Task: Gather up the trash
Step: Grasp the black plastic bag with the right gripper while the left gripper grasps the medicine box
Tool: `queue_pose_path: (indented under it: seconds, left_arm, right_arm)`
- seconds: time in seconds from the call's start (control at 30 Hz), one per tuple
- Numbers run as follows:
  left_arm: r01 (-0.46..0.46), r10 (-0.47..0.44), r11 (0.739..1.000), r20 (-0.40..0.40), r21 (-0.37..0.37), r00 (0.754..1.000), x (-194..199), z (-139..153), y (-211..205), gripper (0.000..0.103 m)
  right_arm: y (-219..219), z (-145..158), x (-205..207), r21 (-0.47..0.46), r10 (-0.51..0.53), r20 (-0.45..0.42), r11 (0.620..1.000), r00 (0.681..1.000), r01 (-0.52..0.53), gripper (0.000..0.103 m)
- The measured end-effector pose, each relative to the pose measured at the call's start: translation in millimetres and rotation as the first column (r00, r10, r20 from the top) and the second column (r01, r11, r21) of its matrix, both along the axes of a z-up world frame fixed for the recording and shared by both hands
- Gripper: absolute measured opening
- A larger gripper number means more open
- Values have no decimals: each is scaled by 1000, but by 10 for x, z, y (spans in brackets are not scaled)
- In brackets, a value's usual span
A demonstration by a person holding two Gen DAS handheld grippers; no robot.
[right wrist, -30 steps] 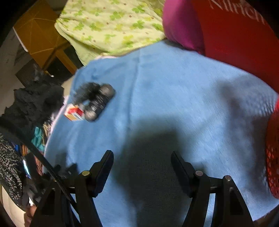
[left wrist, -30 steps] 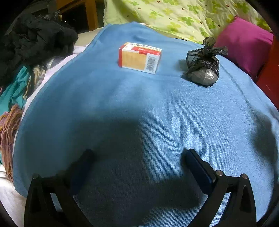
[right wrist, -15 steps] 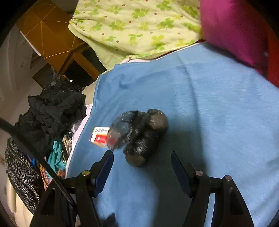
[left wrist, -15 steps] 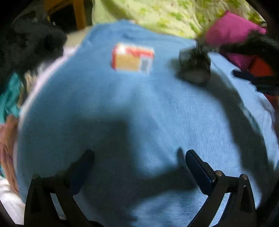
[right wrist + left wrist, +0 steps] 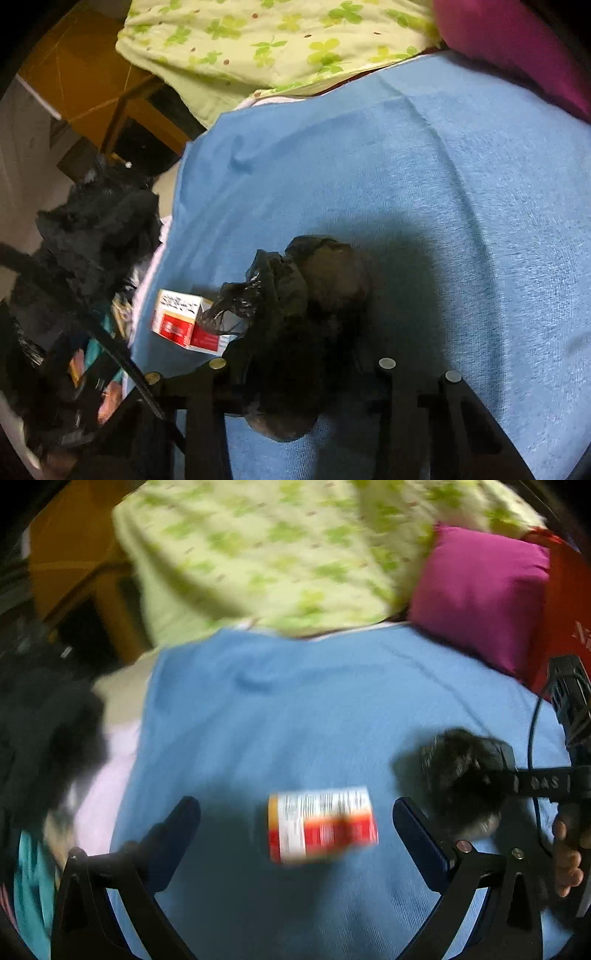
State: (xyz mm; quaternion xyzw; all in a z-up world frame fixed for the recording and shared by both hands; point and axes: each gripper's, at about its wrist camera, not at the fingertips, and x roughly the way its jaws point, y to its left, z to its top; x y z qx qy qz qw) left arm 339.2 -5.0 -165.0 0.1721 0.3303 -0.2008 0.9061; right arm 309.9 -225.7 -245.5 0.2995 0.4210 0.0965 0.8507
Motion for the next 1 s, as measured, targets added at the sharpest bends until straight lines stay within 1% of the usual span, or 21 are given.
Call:
queue_pose_path:
  seconds: [0.03,0.07,0.1,0.17,0.2,0.27,0.3,0.33,0.4,0.47,0.53,0.57,0.63,0.67,0.7,0.77,0.8,0.83,0.9,1.0]
  left_arm:
    - [34,-34,999,3,-7,999,84,20,-19,103]
    - [69,-69,998,-12,-14,998,191,37,-35,103]
    - [100,-101,995,-54,-18,993,364,27,-51,103]
    - [117,-121,992,-129,-37,984,561,-38,-94,103]
    - [131,-139,990,-177,-55,974,639,-96,-97,103]
    - [157,-173,984,-274,-80,946,702,-237,-113,102]
    - [191,-211,977,-312,-93,926,680,-299,-127,102]
    - [224,-243,970,-327,-95,913,613,-334,-133,102]
    - [295,-311,950,-323,-100,894,388,-369,-123,102]
    - [346,-362,932,-342,-110,867,203,-381,-118,102]
    - [395,-395,916,-314,-68,863,-15,-365,-129,102]
    - [421,-415,906,-306,-49,857,-111,-350,-141,102]
    - [450,-439,892,-314,-42,842,-193,-297,-162,102]
    - [460,-447,887,-309,-34,839,-222,-266,-183,102]
    - [453,-433,891,-290,3,853,-240,-259,-217,102]
    - [435,-403,899,-275,62,873,-191,-308,-237,102]
    - [422,-386,903,-279,80,879,-162,-348,-261,102]
    - [417,-379,905,-284,85,881,-143,-377,-281,102]
    - [434,-398,898,-293,67,869,-163,-392,-290,102]
    - [482,-438,873,-312,77,843,-266,-459,-281,102]
  right_arm:
    - [-31,-12,1,11,-5,-2,1000,1000,5,42]
    - [-57,-32,6,32,-5,-10,999,1000,6,42]
    - [-75,-52,9,53,-3,-18,999,1000,4,42]
    - [-75,-75,15,78,3,-29,997,1000,-1,42]
    - [-72,-80,22,84,8,-35,996,999,-5,42]
    - [-81,-85,26,92,16,-42,996,999,-12,42]
    - [-80,-86,34,96,19,-46,995,999,-15,42]
    - [-91,-92,33,103,21,-48,995,999,-16,42]
    - [-111,-101,30,117,22,-52,993,998,-16,42]
    - [-112,-103,27,120,24,-54,993,998,-17,42]
    - [-119,-107,24,125,23,-58,992,998,-16,42]
    - [-122,-108,19,128,23,-60,992,998,-15,42]
    - [-138,-111,5,132,23,-62,991,998,-14,42]
    - [-143,-113,6,137,21,-64,991,998,-12,42]
    - [-154,-119,0,141,20,-65,990,998,-11,42]
    - [-142,-114,4,135,22,-63,991,998,-13,42]
    - [-134,-112,1,130,24,-61,991,998,-16,42]
    - [-130,-109,1,126,25,-59,992,998,-18,42]
    - [-138,-107,1,122,30,-57,992,998,-23,42]
    - [-149,-108,0,120,32,-56,992,998,-25,42]
